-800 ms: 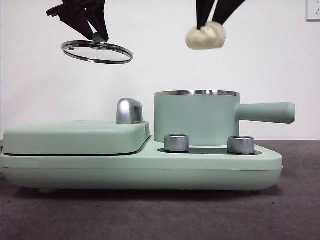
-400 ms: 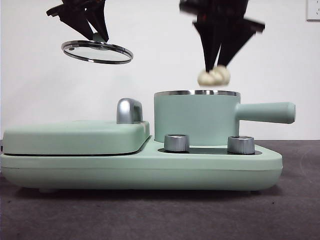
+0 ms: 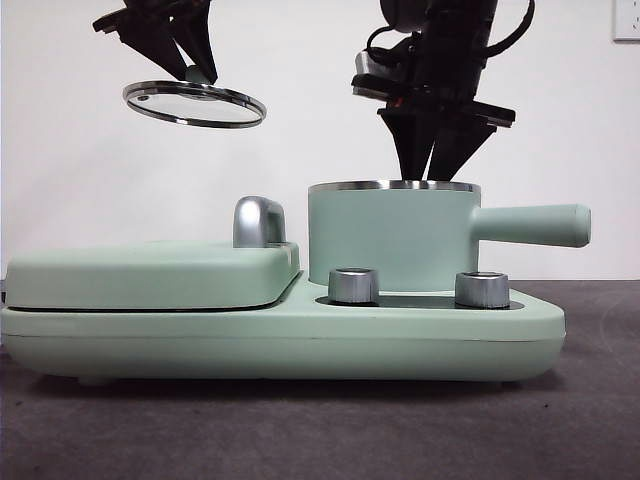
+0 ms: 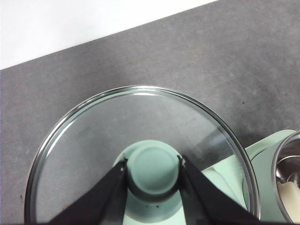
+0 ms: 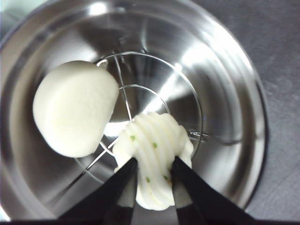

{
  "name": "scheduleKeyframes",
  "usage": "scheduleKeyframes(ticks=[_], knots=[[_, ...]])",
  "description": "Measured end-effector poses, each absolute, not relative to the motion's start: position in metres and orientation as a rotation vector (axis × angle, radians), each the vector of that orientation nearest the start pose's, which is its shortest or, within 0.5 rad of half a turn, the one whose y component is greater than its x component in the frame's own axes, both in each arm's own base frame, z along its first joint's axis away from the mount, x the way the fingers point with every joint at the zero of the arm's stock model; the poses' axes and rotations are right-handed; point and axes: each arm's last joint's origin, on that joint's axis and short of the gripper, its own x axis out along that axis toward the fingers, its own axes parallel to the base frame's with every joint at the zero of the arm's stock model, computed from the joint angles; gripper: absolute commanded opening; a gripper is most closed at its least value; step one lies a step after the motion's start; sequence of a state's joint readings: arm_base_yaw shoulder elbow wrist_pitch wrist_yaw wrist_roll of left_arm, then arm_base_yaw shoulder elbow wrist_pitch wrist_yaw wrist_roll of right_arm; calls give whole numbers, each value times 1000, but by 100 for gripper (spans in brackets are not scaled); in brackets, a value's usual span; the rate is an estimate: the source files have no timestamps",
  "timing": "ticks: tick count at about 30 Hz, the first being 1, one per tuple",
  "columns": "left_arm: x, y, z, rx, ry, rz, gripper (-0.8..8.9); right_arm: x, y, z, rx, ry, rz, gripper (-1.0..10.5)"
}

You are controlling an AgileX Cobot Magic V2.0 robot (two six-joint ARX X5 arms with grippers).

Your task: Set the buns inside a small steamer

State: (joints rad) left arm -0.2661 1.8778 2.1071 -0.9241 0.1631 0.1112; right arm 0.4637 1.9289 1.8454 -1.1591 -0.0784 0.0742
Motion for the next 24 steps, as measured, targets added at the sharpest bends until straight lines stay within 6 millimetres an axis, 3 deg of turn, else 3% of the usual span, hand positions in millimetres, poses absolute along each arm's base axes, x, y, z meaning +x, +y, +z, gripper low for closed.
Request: scheduleKeyframes(ticks=[7, 11, 21, 24], knots=[[383, -109, 408, 141, 675, -450, 57, 353, 179, 294, -179, 1257, 421, 219], [383, -109, 408, 141, 675, -450, 57, 353, 179, 294, -179, 1256, 422, 356], [383, -109, 408, 141, 675, -450, 58, 353, 179, 295, -179, 1249, 421, 366], [383, -109, 408, 141, 675, -450, 57, 353, 179, 304, -176, 1237, 423, 367]])
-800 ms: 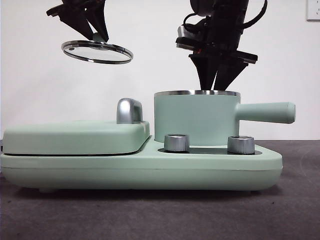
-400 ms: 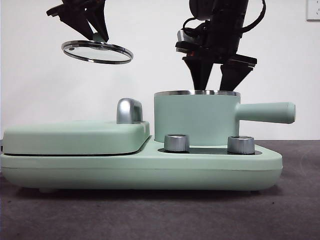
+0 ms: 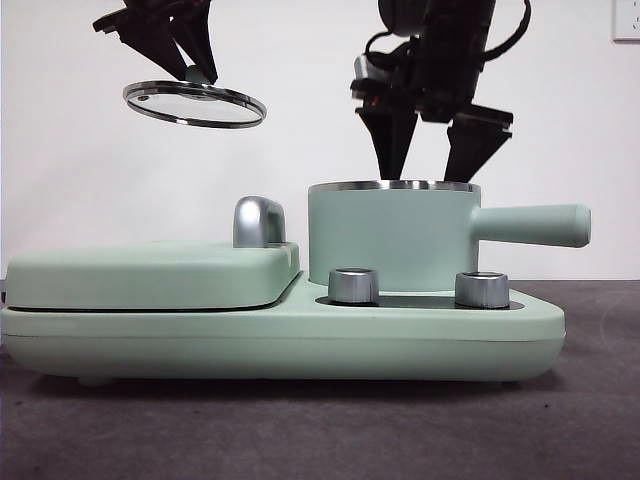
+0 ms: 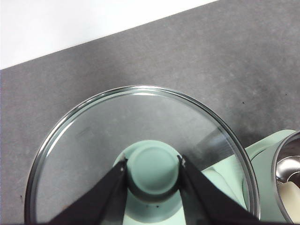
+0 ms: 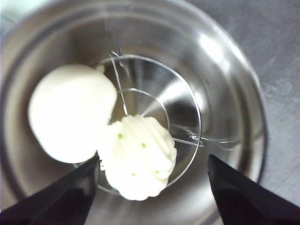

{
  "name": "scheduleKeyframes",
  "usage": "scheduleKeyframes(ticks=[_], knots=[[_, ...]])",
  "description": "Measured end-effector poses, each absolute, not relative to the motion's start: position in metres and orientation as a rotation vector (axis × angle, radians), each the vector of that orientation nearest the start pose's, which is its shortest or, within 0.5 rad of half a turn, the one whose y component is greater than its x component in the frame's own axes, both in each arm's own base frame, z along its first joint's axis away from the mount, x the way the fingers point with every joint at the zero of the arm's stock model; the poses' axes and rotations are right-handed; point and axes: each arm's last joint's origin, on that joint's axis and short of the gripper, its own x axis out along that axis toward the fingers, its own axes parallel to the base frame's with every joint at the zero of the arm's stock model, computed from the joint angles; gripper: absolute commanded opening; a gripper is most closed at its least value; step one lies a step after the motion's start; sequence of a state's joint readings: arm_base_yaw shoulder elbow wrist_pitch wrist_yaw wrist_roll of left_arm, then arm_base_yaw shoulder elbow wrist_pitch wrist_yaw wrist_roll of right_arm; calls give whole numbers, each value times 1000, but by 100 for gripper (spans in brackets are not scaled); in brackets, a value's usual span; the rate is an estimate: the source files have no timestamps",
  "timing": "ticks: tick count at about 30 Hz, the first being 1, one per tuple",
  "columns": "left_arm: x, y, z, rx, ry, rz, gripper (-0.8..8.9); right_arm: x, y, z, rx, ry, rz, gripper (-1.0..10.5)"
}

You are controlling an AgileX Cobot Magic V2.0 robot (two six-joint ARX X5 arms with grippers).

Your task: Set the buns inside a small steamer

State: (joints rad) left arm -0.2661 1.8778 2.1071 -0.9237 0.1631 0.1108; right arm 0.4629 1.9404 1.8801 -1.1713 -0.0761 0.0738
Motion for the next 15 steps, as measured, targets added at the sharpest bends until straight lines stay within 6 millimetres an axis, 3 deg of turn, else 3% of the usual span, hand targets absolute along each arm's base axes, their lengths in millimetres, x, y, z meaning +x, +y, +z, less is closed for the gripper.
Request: scheduleKeyframes(ticks=[6, 15], knots=[[383, -109, 408, 137, 677, -449, 57, 346, 175, 340, -178, 1176, 411, 367], [381, -116, 408, 137, 677, -471, 57, 300, 148, 395, -214, 1077, 330, 366]])
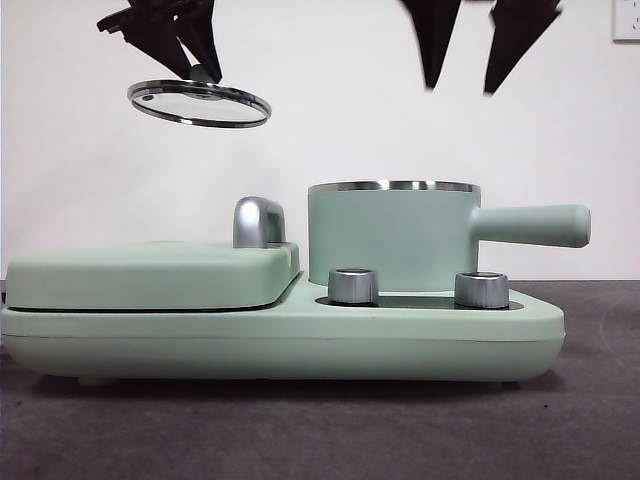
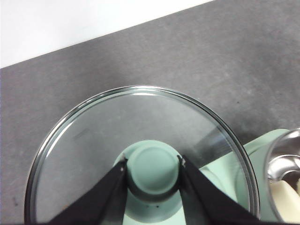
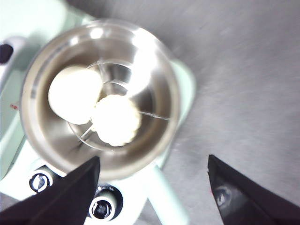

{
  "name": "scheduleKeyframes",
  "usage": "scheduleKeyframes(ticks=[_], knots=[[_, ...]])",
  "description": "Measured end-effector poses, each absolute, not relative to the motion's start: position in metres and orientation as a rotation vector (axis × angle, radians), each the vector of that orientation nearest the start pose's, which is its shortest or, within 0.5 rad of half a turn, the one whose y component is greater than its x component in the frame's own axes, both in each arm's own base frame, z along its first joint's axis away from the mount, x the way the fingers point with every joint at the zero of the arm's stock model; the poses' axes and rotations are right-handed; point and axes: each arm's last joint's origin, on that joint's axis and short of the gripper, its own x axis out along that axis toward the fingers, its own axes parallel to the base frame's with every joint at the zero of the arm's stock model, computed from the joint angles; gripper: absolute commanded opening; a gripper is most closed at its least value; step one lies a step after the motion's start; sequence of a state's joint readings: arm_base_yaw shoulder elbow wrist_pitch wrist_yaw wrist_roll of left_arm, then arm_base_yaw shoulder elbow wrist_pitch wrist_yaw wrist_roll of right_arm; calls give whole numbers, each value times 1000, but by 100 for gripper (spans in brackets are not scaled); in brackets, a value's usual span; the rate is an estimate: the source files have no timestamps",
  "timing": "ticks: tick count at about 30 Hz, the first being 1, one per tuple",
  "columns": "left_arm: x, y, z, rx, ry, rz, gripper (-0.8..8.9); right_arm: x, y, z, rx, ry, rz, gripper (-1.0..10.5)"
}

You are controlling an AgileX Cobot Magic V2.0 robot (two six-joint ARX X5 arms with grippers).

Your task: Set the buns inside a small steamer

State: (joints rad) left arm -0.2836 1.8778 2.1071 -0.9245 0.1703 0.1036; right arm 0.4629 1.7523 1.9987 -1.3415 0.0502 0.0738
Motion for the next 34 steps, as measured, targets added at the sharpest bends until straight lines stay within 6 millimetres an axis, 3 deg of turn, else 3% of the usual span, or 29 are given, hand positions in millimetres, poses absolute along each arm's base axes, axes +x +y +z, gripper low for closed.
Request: scheduleKeyframes(ticks=[3, 8, 13, 21, 29, 34], knots=[[380, -121, 408, 137, 677, -494, 57, 284, 140, 413, -200, 1020, 334, 367], [376, -131, 407, 146, 685, -520, 57, 238, 118, 443, -172, 916, 348, 366], [370, -145, 406, 160, 695, -556, 57, 183, 95, 447, -167, 860, 376, 366], [357, -174, 406, 187, 691, -631, 57, 107, 62, 415, -91, 690, 428, 366], [339, -206, 405, 222, 696, -720, 56, 40, 25, 338, 66, 580, 459, 366], [321, -230, 403, 254, 718, -791, 56, 11, 7, 330, 143, 450, 500, 366]])
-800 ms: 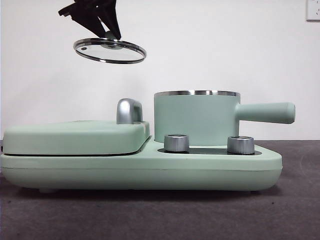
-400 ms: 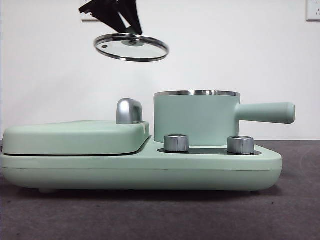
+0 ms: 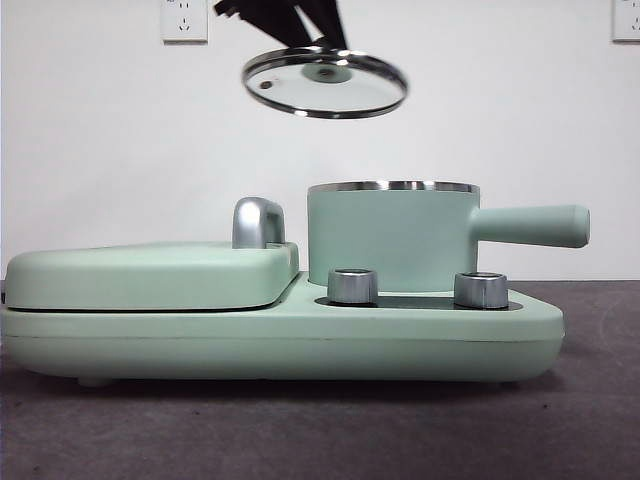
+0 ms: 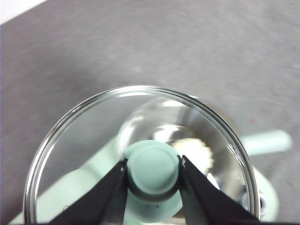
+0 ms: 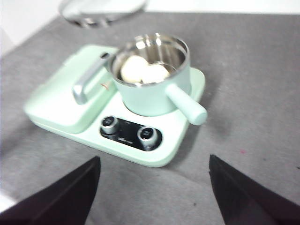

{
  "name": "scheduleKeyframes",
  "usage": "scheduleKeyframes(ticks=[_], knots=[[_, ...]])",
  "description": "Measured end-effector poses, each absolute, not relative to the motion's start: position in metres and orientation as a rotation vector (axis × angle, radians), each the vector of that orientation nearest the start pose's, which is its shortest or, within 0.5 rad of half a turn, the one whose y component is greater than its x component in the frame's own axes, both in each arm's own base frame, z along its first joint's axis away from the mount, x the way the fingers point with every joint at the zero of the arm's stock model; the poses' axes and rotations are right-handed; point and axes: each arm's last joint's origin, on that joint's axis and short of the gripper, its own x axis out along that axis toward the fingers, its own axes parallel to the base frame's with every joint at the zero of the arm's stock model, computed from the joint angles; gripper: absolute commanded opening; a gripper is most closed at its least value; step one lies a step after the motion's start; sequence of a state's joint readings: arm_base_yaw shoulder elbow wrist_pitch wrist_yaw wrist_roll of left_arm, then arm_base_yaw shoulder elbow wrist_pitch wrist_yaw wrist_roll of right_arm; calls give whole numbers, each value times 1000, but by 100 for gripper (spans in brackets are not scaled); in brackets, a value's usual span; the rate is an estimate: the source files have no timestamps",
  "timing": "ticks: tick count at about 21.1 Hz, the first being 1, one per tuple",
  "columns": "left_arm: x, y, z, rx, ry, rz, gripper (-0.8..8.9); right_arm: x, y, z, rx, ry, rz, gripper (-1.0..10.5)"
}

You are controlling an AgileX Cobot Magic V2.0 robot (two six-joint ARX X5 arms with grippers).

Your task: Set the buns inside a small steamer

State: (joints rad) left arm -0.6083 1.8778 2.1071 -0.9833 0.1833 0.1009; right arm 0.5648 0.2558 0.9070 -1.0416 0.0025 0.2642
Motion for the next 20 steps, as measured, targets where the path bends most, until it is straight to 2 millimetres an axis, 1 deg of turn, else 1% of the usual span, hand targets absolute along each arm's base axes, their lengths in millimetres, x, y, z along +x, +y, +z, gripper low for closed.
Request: scheduleKeyframes(ticks=[4, 7, 12, 17, 20], knots=[[306, -251, 405, 264, 694, -877, 16, 7, 5, 330, 154, 437, 521, 366], [303, -257, 402, 270, 693, -893, 16, 7, 5, 330, 155, 439, 531, 366], [311, -262, 376, 274, 706, -890, 16, 7, 5, 330, 154, 439, 532, 366], [316, -266, 365, 275, 678, -894, 16, 7, 5, 330, 150, 438, 533, 366], [317, -267, 348, 286, 716, -892, 16, 7, 5, 330, 148, 438, 533, 366]])
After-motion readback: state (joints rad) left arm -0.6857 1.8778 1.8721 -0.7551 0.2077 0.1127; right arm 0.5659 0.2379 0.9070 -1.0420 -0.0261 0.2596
